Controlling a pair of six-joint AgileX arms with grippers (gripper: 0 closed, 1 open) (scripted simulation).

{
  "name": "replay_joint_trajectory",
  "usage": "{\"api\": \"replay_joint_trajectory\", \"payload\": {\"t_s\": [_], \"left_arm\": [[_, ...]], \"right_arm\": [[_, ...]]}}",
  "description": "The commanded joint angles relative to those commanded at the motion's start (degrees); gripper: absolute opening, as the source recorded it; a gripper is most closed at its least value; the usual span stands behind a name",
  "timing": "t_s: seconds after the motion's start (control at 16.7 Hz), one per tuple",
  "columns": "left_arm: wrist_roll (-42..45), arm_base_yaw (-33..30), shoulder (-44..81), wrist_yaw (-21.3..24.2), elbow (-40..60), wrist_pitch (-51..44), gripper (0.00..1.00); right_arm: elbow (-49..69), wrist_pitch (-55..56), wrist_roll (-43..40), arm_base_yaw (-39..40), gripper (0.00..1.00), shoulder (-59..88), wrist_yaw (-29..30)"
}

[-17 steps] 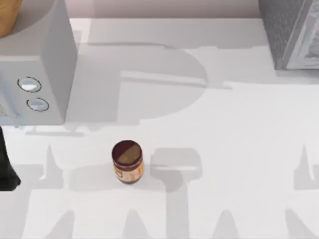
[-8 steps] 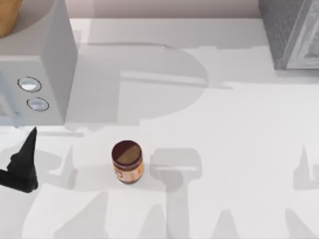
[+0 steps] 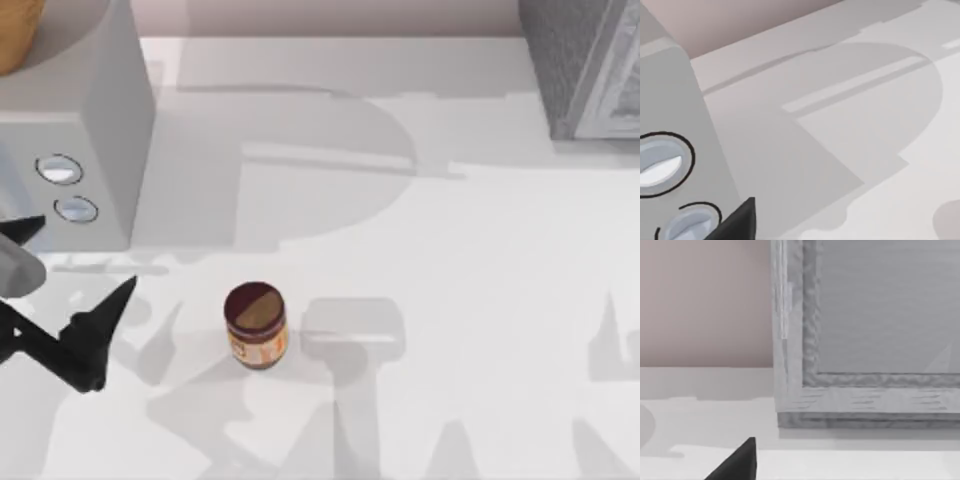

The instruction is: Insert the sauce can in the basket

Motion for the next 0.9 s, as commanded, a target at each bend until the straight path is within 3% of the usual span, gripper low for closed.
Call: {"api": "replay_joint_trajectory", "payload": {"t_s": [0.9], "left_arm": [[16.7, 0.4, 43.2, 29.0, 10.6, 14.6, 1.00]], "right_arm": [[0.0, 0.0, 0.0, 0.0, 1.00, 0.0, 0.0]]}}
